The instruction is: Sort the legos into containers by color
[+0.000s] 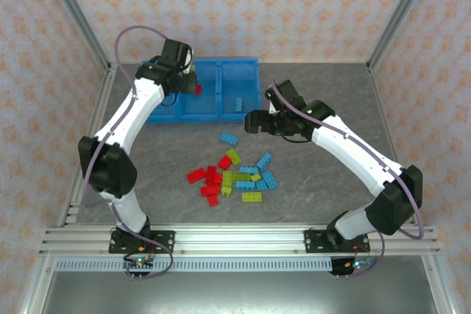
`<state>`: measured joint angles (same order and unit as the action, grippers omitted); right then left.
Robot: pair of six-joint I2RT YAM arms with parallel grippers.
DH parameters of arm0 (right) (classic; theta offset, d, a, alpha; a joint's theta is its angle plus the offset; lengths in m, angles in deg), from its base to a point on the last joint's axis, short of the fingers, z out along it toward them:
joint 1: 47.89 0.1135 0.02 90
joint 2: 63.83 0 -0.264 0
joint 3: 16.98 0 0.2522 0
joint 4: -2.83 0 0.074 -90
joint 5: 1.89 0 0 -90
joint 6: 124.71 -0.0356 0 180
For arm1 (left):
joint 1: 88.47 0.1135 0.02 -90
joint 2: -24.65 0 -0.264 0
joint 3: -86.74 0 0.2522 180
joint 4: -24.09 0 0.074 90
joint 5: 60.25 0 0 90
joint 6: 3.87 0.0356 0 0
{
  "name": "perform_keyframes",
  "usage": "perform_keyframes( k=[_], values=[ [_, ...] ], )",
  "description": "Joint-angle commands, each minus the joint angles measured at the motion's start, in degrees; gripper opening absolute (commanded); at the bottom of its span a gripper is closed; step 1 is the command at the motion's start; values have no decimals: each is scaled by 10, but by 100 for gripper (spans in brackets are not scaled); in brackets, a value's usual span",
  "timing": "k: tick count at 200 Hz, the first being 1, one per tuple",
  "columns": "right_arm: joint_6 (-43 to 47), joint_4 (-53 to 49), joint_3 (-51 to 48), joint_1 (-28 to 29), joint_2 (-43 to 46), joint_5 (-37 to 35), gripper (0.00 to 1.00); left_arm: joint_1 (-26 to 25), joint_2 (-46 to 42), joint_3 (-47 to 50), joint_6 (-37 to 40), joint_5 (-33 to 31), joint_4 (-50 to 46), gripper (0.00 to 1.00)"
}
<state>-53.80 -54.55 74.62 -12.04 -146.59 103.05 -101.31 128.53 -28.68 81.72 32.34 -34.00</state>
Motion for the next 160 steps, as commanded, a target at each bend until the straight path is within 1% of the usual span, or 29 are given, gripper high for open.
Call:
perform_keyframes(
  k=[1, 14, 37, 57, 74, 97, 114, 160],
  values=[
    [-6, 7, -7, 3, 20, -16, 90, 33, 51, -32, -52, -33, -4, 17],
    [-6, 4, -10, 3, 25, -18, 90, 55, 98, -58, -66, -33, -10, 17],
    [-6, 2, -15, 3, 32, -22, 90, 82, 146, -90, -73, -42, -11, 17],
    [-6, 5, -21, 3, 35, -24, 90, 101, 173, -96, -80, -49, 0, 17],
    [-7, 5, -20, 3, 34, -23, 90, 113, 189, -100, -87, -38, 2, 18],
    [-7, 8, -20, 3, 32, -21, 90, 116, 199, -99, -90, -30, 4, 20],
    [-9, 8, -17, 3, 31, -20, 90, 119, 203, -94, -94, -25, 7, 23],
    [-9, 5, -12, 3, 30, -20, 90, 129, 207, -106, -104, -10, -2, 35]
  ],
)
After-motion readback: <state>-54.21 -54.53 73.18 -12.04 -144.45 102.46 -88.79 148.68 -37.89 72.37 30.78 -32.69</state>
